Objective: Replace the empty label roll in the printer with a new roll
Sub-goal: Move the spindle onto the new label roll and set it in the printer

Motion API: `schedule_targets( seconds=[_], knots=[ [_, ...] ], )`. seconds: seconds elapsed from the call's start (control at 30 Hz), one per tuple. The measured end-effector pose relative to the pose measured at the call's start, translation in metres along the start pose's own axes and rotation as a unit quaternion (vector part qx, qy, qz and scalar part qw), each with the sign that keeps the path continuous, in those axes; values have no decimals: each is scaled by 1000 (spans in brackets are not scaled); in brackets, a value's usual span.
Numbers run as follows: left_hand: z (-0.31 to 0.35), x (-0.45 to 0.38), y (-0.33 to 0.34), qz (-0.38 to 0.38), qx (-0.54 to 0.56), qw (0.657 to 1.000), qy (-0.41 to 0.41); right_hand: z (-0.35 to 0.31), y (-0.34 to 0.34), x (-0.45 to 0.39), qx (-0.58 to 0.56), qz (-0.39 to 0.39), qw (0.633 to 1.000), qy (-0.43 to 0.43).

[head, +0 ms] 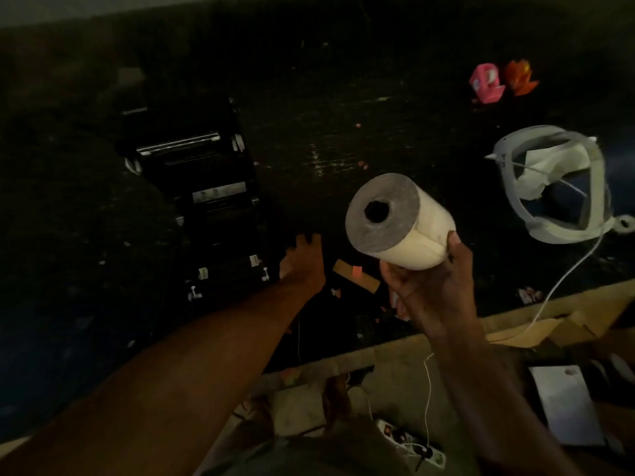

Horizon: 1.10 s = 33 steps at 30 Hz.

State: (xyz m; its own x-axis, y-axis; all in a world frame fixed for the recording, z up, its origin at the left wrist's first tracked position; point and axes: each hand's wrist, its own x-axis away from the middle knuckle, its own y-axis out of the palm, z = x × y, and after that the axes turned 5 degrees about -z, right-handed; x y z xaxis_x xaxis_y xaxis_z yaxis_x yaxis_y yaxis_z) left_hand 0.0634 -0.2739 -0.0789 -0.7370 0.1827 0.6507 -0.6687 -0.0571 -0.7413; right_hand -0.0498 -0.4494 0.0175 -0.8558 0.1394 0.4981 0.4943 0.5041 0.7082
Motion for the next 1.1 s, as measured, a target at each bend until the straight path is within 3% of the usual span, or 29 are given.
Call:
schedule_targets(
  seconds=[0.2, 0.43, 0.5, 0.63, 0.77, 0.9, 1.0, 1.1],
  knots=[
    [-5, -10, 8, 15, 85, 996, -2, 5, -5, 4, -2, 12, 1000, 15],
    [-9, -7, -5, 41, 82, 996, -12, 7, -9, 6, 4, 30, 999, 12],
    [-14, -3, -19, 65, 143, 988, 11, 7, -9, 6, 11, 34, 999, 5],
    [-30, 32, -53, 68, 358, 928, 79, 9, -5, 7, 23, 45, 999, 6],
    [-47, 85, -80, 35, 560, 821, 104, 14, 5, 7, 30, 38, 999, 16],
    [-60, 125, -98, 59, 632, 764, 113, 25, 13, 5, 42, 35, 998, 37],
    [-69, 141, -101, 94, 621, 769, 117, 32, 22, 3, 43, 31, 997, 58],
    [-75, 150, -97, 195, 519, 821, 134, 42, 27, -2, 15, 42, 996, 71]
  ],
)
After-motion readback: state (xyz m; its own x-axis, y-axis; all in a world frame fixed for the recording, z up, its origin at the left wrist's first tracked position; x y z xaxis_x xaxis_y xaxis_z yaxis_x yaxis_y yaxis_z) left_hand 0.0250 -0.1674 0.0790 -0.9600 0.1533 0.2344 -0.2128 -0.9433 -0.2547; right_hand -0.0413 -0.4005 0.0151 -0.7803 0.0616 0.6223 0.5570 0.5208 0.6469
